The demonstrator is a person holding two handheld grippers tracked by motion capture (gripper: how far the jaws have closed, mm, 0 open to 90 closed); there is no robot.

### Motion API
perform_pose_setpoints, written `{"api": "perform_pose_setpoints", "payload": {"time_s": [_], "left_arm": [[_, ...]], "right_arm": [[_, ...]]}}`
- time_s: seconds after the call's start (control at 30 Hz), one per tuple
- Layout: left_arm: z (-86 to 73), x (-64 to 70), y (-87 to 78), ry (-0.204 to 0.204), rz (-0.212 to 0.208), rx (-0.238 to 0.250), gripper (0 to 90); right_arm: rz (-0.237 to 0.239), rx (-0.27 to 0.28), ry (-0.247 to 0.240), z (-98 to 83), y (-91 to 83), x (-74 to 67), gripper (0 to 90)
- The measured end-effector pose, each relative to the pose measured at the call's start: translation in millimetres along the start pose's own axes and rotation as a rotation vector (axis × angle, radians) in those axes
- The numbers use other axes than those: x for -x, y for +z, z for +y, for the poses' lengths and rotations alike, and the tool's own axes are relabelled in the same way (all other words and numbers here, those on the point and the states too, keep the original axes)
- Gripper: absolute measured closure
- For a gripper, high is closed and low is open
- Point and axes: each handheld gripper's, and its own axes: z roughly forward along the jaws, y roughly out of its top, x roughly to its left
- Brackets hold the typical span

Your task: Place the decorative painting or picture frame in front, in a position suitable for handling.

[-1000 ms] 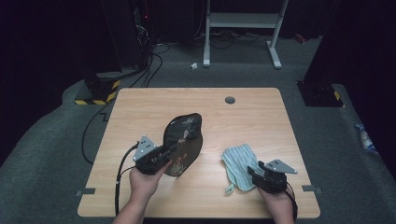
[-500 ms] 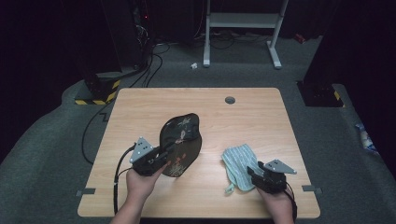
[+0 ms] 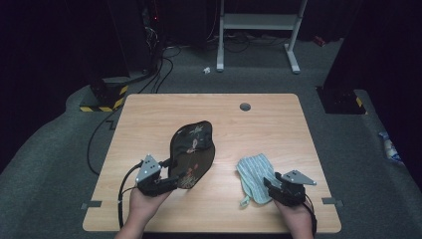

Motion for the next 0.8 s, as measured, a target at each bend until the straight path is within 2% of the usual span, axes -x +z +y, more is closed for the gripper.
{"api": "perform_pose_setpoints", "payload": {"time_s": [0.27, 0.4, 0.5, 0.57, 0.63, 0.73, 0.8], "left_arm": [[-30.7, -3.1, -8.7, -0.026, -0.017, -0.051, 35.0], [-42.1, -1.1, -13.0, 0.0, -0.012, -0.074, 35.6], [-50.0, -2.1, -14.3, -0.013, -0.029, -0.092, 35.5], [-57.6, -3.7, -11.7, -0.012, -0.031, -0.136, 35.9], [-64.0, -5.4, -7.3, 0.01, -0.007, -0.178, 35.9], [-71.5, -8.7, -0.4, -0.016, -0.015, -0.241, 33.5], [-75.9, -8.9, 2.5, 0.012, 0.005, -0.264, 35.3]], "right_arm": [[0.014, 0.002, -0.004, 0.1, -1.3, -0.2, 48.0], [0.02, 0.0, -0.007, 0.7, -1.0, 0.2, 48.2], [0.018, 0.006, -0.006, 1.4, -1.3, -0.1, 47.5], [0.008, 0.021, -0.025, 1.8, -1.8, -1.2, 45.0], [0.003, 0.024, -0.029, 2.7, -1.7, -2.2, 41.3], [0.009, 0.024, -0.031, 6.3, -0.3, -4.3, 36.0], [0.018, 0.026, -0.037, 10.5, 1.1, -7.1, 33.1]]}}
